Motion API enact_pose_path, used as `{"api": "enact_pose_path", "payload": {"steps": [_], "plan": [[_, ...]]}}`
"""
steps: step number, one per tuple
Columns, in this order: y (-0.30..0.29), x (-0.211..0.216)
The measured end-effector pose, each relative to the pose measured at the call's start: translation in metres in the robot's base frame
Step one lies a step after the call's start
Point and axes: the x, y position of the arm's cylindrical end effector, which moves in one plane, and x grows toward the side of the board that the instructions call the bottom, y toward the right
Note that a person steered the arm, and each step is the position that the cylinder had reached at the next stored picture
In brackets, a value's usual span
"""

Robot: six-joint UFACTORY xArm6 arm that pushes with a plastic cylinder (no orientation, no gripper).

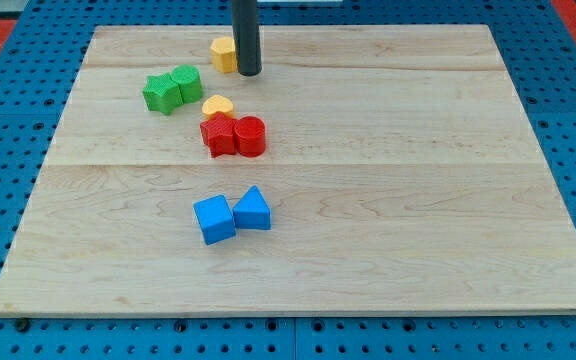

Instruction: Move the yellow hexagon towards the top left corner of the board

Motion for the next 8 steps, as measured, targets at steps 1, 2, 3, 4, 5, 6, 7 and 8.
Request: {"api": "enact_pose_path", "payload": {"steps": [1, 2, 3, 4, 5, 6, 7, 8], "plan": [[0.017, 0.0], [0.034, -0.005], [0.042, -0.006], [0.011, -0.033], [-0.005, -0.04], [-0.046, -0.011], [-0.096, -0.015], [-0.129, -0.015]]}}
